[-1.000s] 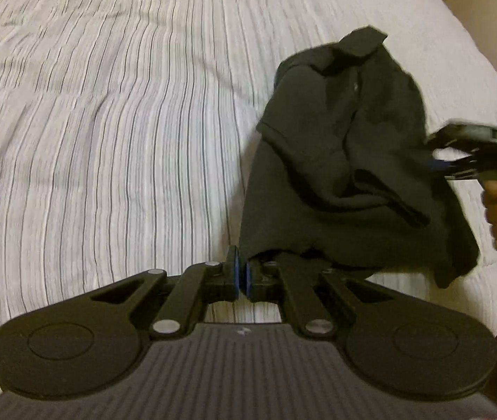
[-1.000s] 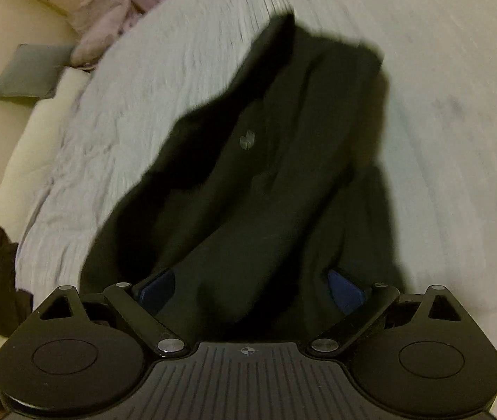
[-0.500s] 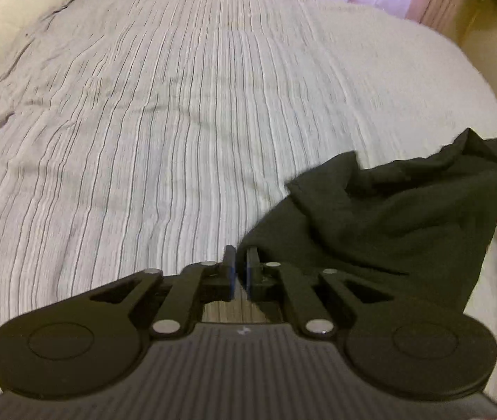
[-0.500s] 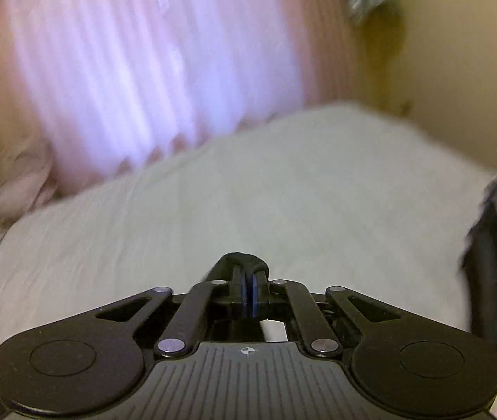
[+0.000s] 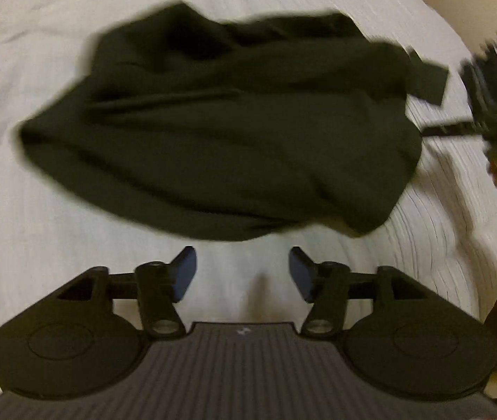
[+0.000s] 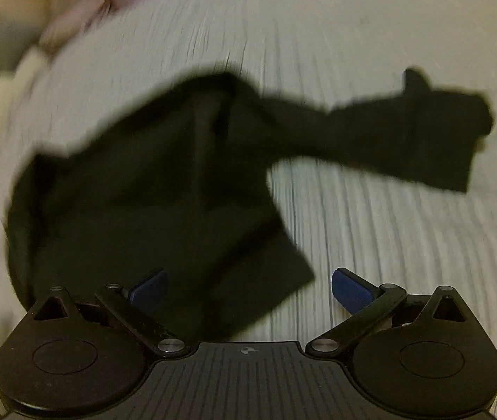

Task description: Fold clothes

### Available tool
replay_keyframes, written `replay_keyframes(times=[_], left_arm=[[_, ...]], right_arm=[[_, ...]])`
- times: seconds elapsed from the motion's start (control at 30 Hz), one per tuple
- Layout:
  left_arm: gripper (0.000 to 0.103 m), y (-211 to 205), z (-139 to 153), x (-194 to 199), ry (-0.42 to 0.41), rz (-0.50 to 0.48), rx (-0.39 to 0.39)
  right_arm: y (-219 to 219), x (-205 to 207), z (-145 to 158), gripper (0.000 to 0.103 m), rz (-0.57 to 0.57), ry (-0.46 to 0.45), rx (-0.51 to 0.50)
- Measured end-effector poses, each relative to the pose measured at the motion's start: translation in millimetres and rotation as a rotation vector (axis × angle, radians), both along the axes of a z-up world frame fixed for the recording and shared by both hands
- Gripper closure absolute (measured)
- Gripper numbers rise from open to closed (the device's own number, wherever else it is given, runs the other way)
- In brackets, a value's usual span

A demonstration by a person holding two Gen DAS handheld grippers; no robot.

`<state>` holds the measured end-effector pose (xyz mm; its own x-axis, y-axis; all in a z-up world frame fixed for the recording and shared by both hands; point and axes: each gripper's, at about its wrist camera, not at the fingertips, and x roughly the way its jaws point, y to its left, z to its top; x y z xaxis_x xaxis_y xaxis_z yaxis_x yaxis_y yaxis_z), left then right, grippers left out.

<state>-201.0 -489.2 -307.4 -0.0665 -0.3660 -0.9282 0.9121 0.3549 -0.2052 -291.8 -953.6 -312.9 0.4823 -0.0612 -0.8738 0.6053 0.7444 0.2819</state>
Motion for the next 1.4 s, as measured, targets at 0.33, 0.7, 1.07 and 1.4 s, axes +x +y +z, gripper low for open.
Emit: replay_keyframes(times=[0.33,0.7,1.07,1.4], left_arm=[[0.096,-40.0,-39.4,6.9,0.029,0.127,0.028],[0.102,109.3,71.0,38.2,-0.002,0.037,0.047],[0.102,211.7,99.6,64.4,-0.046,0.053,0.094],[0.103,196.4,133.8,165.6,-0.337,0.153,0.145]], right_arm=[[-15.0,57.2,-48.2,0.074,0.165,0.041,-0.030],[20.0,-38.0,69.6,0.096,0.127,0.105,-0.023],[99.7,-125.3,107.1,0.103,0.029,0.259,0.044],[116.9,-136.8,116.5,0.103,-0.089,0.252,0.016]])
